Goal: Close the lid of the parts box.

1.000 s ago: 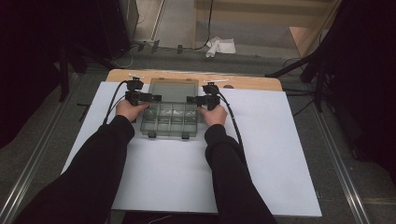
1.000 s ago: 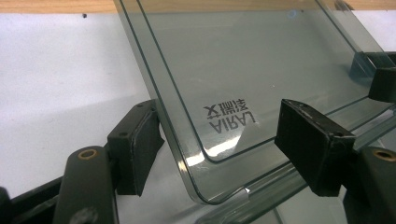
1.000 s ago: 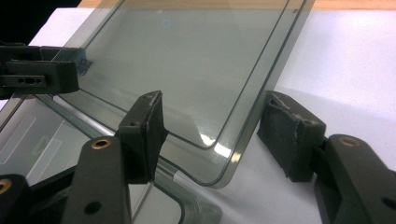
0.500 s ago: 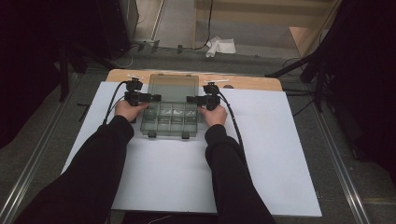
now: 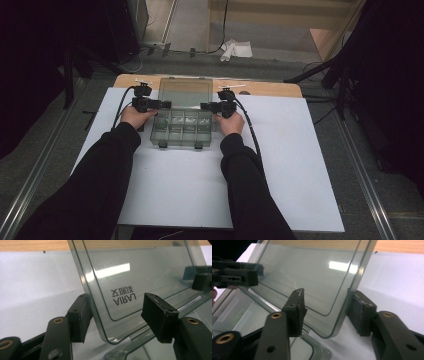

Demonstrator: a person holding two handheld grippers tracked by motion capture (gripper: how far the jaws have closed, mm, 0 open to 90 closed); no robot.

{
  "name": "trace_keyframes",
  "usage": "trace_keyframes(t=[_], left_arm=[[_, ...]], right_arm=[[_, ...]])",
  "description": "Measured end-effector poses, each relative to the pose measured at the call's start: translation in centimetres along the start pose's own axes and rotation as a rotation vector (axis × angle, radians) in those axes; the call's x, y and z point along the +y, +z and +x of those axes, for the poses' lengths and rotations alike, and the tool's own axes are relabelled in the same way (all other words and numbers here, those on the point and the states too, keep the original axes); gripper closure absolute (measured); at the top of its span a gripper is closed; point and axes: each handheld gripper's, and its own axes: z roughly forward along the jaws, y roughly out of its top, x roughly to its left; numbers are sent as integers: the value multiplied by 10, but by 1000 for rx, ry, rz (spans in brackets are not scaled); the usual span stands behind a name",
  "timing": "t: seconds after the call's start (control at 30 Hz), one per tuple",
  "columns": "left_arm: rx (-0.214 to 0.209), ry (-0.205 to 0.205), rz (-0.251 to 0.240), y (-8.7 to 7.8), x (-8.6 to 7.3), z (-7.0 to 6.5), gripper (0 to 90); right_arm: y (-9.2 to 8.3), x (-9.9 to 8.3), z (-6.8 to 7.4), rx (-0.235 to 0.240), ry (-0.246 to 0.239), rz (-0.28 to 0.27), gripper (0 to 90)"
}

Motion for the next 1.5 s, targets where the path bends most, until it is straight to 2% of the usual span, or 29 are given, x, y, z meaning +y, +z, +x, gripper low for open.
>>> trace_keyframes(t=[0.13, 0.23, 0.33, 0.37, 0.43, 0.5, 0.63, 0.8, 0.93, 1.1, 1.2, 1.4, 1.5], left_arm=[[13, 7, 13, 0, 5, -3, 395], [9, 1, -11, -1, 7, -2, 396], [-17, -38, -31, -4, 8, 1, 399], [-12, -33, -28, -5, 9, 1, 407], [12, 8, -26, -6, 9, -1, 455], [14, 15, -31, -7, 9, -1, 471], [22, 47, -39, -11, 9, -1, 520], [20, 57, -42, -12, 9, -1, 533], [24, 67, -36, -13, 10, -2, 533], [19, 75, -59, -18, 12, -2, 527], [7, 63, -74, -21, 13, -2, 527], [7, 82, -83, -23, 14, -5, 527], [16, 105, -87, -25, 14, -7, 530]], right_arm=[[-3, 1, 1, -14, -19, 4, 552], [-5, 2, 2, -24, -41, 1, 574], [-8, 2, 5, -41, -66, 2, 595], [-8, 3, 5, -44, -70, 1, 598], [-8, 3, 5, -43, -76, 2, 600], [-8, 3, 5, -38, -68, 0, 595], [-6, 3, 6, -27, -65, 8, 510], [-7, 8, 8, -21, -41, -36, 462], [-9, 13, 7, -11, -25, -45, 432], [-11, 16, 9, -9, -35, -57, 428], [-12, 17, 9, -4, -36, -56, 429], [-18, 22, 12, -2, -44, -48, 428], [-23, 25, 13, 5, -44, -63, 446]])
